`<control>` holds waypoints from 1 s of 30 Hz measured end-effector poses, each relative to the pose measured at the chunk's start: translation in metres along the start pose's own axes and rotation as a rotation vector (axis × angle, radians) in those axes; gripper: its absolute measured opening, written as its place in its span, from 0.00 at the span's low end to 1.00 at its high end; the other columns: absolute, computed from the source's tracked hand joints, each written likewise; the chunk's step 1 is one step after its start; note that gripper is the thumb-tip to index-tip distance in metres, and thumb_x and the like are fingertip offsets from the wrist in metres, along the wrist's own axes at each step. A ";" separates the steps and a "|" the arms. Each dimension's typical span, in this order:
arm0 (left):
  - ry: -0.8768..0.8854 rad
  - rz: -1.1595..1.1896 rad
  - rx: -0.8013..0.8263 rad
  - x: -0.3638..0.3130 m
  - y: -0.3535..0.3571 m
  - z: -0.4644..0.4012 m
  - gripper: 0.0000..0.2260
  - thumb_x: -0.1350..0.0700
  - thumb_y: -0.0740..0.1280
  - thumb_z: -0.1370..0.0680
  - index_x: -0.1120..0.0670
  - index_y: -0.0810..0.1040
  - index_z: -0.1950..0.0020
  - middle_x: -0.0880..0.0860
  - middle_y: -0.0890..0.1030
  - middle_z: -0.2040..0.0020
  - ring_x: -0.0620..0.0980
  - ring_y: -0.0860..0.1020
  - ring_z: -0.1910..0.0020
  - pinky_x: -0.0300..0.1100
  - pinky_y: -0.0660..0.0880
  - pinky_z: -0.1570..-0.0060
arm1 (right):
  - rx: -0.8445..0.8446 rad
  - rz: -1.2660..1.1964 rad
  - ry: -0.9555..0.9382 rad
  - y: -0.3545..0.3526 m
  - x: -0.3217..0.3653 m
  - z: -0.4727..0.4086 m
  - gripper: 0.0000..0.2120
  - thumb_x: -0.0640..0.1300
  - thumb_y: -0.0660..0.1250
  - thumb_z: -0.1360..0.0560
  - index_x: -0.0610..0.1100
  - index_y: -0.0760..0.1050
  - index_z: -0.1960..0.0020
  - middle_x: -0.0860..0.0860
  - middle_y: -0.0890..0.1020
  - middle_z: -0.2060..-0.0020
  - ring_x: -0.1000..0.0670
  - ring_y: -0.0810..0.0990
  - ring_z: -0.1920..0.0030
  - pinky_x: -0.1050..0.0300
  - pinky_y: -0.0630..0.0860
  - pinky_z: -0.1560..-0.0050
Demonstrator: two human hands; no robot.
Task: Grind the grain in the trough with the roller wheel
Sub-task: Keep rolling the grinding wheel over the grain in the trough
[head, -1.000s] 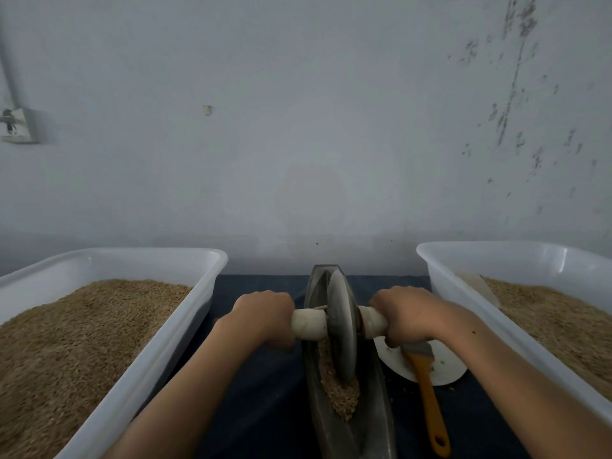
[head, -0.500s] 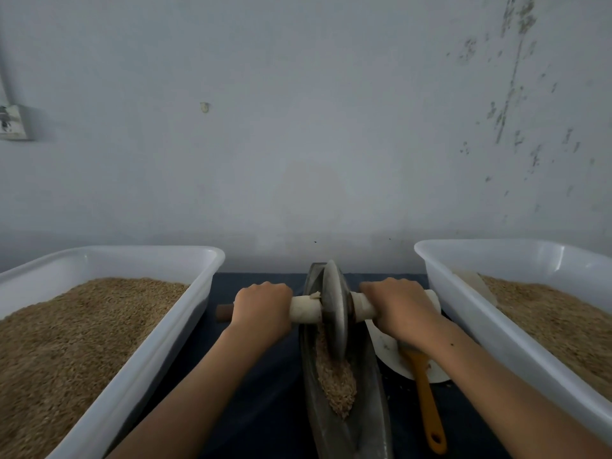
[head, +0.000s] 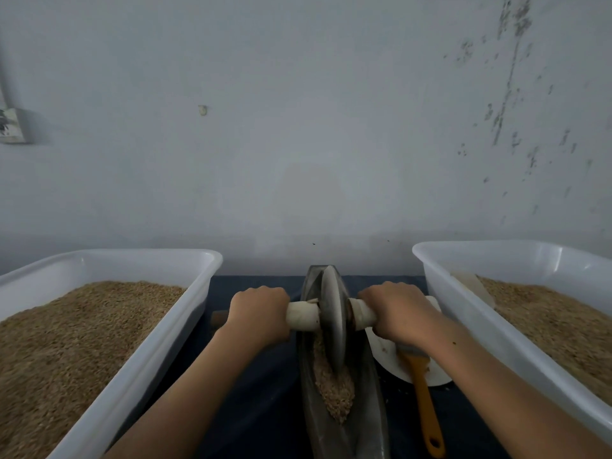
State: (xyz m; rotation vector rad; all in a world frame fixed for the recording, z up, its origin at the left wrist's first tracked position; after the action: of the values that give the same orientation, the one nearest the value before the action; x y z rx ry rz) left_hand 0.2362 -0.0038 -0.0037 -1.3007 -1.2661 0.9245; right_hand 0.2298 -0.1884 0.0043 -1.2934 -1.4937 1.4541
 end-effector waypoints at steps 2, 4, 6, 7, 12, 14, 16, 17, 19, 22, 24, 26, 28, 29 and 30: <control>-0.012 -0.013 -0.108 -0.002 -0.002 0.000 0.12 0.50 0.66 0.25 0.51 0.75 0.44 0.50 0.79 0.50 0.50 0.77 0.52 0.42 0.67 0.58 | -0.107 -0.007 0.021 0.001 0.000 -0.001 0.07 0.40 0.63 0.25 0.49 0.71 0.49 0.50 0.80 0.52 0.48 0.78 0.52 0.56 0.68 0.57; -0.013 -0.004 -0.174 -0.002 -0.003 0.001 0.11 0.50 0.65 0.25 0.50 0.74 0.44 0.50 0.78 0.50 0.49 0.77 0.52 0.41 0.66 0.58 | -0.173 -0.016 0.029 0.001 0.000 -0.001 0.07 0.41 0.62 0.24 0.49 0.69 0.47 0.50 0.80 0.52 0.48 0.78 0.52 0.56 0.68 0.56; -0.004 -0.002 -0.172 -0.002 -0.003 0.001 0.11 0.51 0.65 0.24 0.50 0.74 0.43 0.50 0.79 0.50 0.50 0.77 0.52 0.41 0.66 0.58 | -0.186 -0.017 0.031 0.001 0.000 0.001 0.07 0.42 0.63 0.24 0.49 0.69 0.48 0.50 0.80 0.52 0.48 0.78 0.53 0.56 0.67 0.57; 0.002 -0.007 -0.151 -0.002 -0.002 0.000 0.11 0.51 0.65 0.25 0.50 0.74 0.43 0.50 0.79 0.50 0.50 0.77 0.51 0.41 0.67 0.58 | -0.174 -0.011 0.029 0.001 0.000 0.001 0.07 0.41 0.63 0.24 0.49 0.69 0.49 0.50 0.80 0.53 0.47 0.78 0.53 0.56 0.67 0.57; 0.036 0.021 0.089 0.000 0.001 0.001 0.16 0.50 0.71 0.29 0.52 0.75 0.42 0.50 0.78 0.53 0.49 0.76 0.56 0.42 0.70 0.57 | 0.084 0.006 -0.011 -0.001 0.000 0.003 0.10 0.41 0.67 0.27 0.48 0.74 0.46 0.50 0.80 0.53 0.49 0.78 0.55 0.58 0.68 0.59; 0.062 0.051 0.187 0.000 0.003 0.003 0.18 0.49 0.72 0.30 0.52 0.76 0.43 0.49 0.77 0.55 0.48 0.75 0.58 0.42 0.71 0.57 | 0.220 -0.043 -0.022 -0.001 -0.001 0.007 0.12 0.42 0.69 0.28 0.48 0.75 0.46 0.51 0.79 0.54 0.50 0.78 0.56 0.59 0.70 0.60; 0.080 0.063 0.261 0.001 0.005 0.004 0.18 0.49 0.72 0.30 0.53 0.76 0.43 0.50 0.80 0.54 0.48 0.77 0.58 0.42 0.73 0.56 | 0.315 -0.072 -0.025 -0.001 -0.001 0.011 0.10 0.42 0.70 0.29 0.48 0.74 0.49 0.51 0.78 0.57 0.51 0.77 0.57 0.61 0.70 0.63; 0.080 0.068 0.286 0.001 0.006 0.004 0.18 0.49 0.72 0.30 0.53 0.77 0.43 0.51 0.82 0.54 0.48 0.78 0.57 0.42 0.73 0.56 | 0.329 -0.069 -0.026 -0.001 0.000 0.012 0.09 0.42 0.70 0.29 0.48 0.74 0.50 0.51 0.77 0.58 0.51 0.77 0.57 0.61 0.69 0.65; 0.066 0.070 0.278 0.002 0.006 0.003 0.18 0.49 0.72 0.30 0.54 0.77 0.43 0.50 0.82 0.54 0.48 0.78 0.56 0.42 0.73 0.55 | 0.292 -0.050 -0.019 -0.002 0.001 0.011 0.09 0.42 0.70 0.29 0.48 0.73 0.51 0.52 0.77 0.59 0.51 0.76 0.58 0.61 0.68 0.65; 0.029 0.050 0.145 0.002 0.002 0.002 0.16 0.49 0.71 0.29 0.52 0.75 0.44 0.48 0.76 0.57 0.48 0.75 0.58 0.42 0.70 0.58 | 0.138 0.006 0.001 -0.003 0.003 0.005 0.09 0.41 0.68 0.28 0.48 0.74 0.49 0.51 0.78 0.56 0.49 0.77 0.56 0.58 0.69 0.60; 0.011 0.036 0.036 0.002 0.000 0.000 0.14 0.50 0.69 0.28 0.52 0.76 0.45 0.49 0.77 0.56 0.49 0.76 0.57 0.42 0.69 0.58 | 0.008 0.014 0.028 -0.003 0.003 0.002 0.09 0.40 0.65 0.26 0.49 0.73 0.48 0.50 0.80 0.53 0.48 0.78 0.53 0.56 0.70 0.56; -0.006 0.011 -0.078 0.000 -0.002 -0.001 0.11 0.51 0.66 0.26 0.51 0.75 0.45 0.50 0.78 0.52 0.50 0.77 0.53 0.42 0.67 0.59 | -0.093 -0.016 0.047 -0.003 0.003 0.002 0.08 0.41 0.63 0.25 0.49 0.71 0.48 0.50 0.80 0.51 0.48 0.78 0.52 0.55 0.72 0.51; -0.012 -0.002 -0.138 -0.002 -0.003 -0.001 0.10 0.52 0.65 0.25 0.51 0.75 0.45 0.50 0.78 0.51 0.50 0.77 0.53 0.42 0.66 0.59 | -0.130 -0.035 0.049 -0.003 0.003 0.004 0.07 0.41 0.63 0.24 0.50 0.70 0.47 0.50 0.80 0.51 0.47 0.78 0.51 0.54 0.72 0.50; -0.009 -0.006 -0.136 -0.002 -0.003 0.000 0.10 0.52 0.65 0.25 0.51 0.75 0.45 0.50 0.78 0.51 0.50 0.76 0.53 0.42 0.66 0.59 | -0.125 -0.038 0.045 -0.004 0.003 0.004 0.07 0.41 0.63 0.24 0.50 0.70 0.47 0.50 0.80 0.51 0.47 0.78 0.51 0.54 0.72 0.50; -0.004 -0.007 -0.111 -0.001 -0.002 0.000 0.10 0.52 0.66 0.25 0.51 0.75 0.45 0.50 0.78 0.52 0.49 0.76 0.54 0.42 0.67 0.59 | -0.104 -0.031 0.040 -0.004 0.003 0.004 0.08 0.41 0.63 0.24 0.49 0.71 0.47 0.50 0.80 0.51 0.47 0.78 0.51 0.54 0.71 0.50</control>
State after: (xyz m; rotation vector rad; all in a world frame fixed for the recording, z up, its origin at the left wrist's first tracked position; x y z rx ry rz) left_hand 0.2360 -0.0054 -0.0016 -1.3799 -1.3400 0.8625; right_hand 0.2242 -0.1865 0.0071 -1.3465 -1.5744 1.3390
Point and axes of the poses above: each hand's wrist, its own z-axis away from the middle knuckle, its own y-axis out of the palm, x = y × z, the point moved 5 cm from there along -z, towards the middle knuckle
